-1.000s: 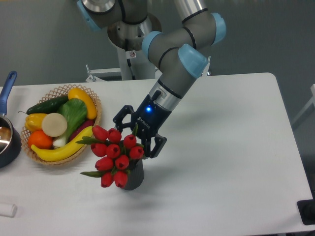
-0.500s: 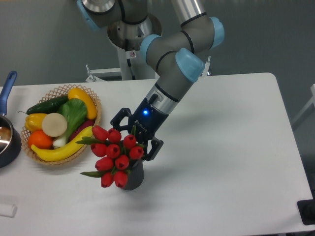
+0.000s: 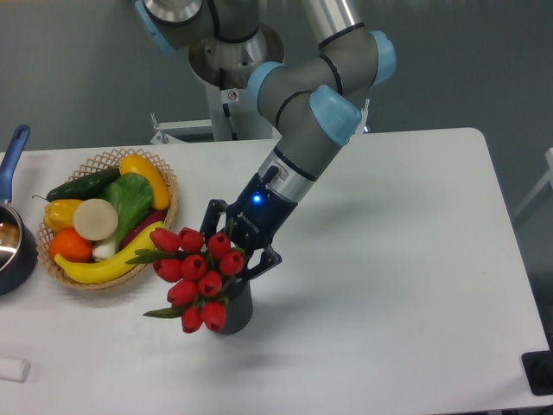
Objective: Pick up the flowers from the vase
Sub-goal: 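Close the gripper on the tulip stems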
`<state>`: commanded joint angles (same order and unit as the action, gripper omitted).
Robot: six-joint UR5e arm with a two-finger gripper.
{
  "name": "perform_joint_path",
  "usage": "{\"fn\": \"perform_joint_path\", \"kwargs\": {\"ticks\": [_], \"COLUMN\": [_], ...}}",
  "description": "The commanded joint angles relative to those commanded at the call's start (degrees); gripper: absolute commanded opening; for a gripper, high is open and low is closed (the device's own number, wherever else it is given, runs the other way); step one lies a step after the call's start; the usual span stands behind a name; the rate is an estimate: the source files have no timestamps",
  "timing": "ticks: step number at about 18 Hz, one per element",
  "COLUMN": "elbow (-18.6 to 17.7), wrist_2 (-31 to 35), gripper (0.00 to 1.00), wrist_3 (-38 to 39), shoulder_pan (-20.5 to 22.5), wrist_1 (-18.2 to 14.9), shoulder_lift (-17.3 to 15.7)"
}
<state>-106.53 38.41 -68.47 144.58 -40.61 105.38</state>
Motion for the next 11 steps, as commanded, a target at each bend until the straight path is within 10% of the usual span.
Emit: {"fn": "perform_joint_path", "kwargs": {"ticks": [11], "elbow": [0.4], "wrist_2": [-1.4], "gripper": [0.46], "wrist_3": [2.9], "shoulder_pan": [0.2], "wrist_1": [-0.1], "shoulder_lift": [-1.1]}}
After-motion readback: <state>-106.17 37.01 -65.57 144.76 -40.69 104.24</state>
